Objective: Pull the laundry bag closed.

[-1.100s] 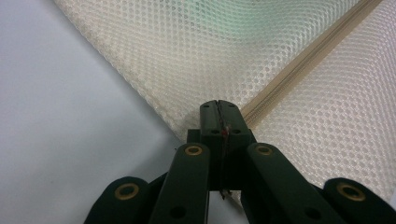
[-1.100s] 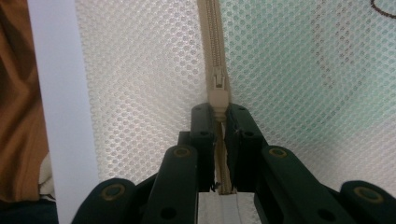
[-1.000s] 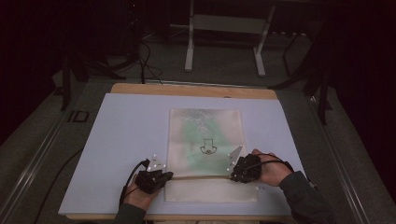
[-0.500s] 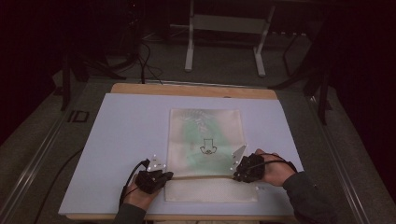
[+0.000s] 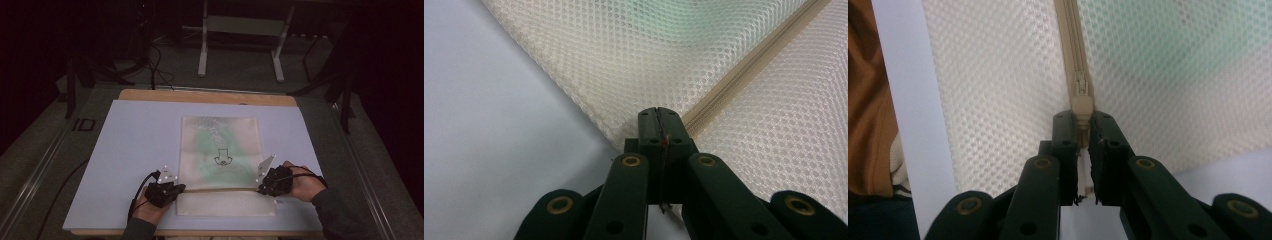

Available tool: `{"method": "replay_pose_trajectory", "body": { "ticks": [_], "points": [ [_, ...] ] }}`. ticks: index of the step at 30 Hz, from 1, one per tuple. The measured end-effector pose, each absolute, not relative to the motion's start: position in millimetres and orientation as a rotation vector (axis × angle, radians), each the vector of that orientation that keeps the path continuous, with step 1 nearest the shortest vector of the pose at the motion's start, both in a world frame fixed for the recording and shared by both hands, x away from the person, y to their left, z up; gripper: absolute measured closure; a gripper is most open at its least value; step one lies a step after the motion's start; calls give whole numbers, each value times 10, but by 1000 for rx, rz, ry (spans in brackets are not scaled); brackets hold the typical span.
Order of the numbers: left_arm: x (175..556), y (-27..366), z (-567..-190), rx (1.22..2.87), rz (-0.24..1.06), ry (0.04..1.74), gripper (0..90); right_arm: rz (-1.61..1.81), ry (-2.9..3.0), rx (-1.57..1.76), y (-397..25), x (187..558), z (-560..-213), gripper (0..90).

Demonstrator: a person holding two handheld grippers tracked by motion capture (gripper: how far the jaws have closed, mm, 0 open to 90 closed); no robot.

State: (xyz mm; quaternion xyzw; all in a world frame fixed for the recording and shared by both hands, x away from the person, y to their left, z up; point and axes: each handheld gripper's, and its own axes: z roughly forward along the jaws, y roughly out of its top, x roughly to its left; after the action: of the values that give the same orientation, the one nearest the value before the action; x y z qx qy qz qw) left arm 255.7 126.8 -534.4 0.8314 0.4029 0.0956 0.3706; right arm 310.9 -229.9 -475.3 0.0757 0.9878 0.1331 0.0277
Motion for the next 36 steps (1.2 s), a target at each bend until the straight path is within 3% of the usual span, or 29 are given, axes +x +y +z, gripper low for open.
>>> {"method": "replay_pose_trajectory", "body": {
  "ticks": [17, 36],
  "points": [
    [2555, 1265, -5341, 2138, 246, 1032, 893, 415, 3047, 337, -2638, 3096, -4751, 826],
    [2559, 1265, -5341, 2131, 242, 1040, 892, 435, 3032, 404, -2707, 3107, -4722, 770]
  ]
}}
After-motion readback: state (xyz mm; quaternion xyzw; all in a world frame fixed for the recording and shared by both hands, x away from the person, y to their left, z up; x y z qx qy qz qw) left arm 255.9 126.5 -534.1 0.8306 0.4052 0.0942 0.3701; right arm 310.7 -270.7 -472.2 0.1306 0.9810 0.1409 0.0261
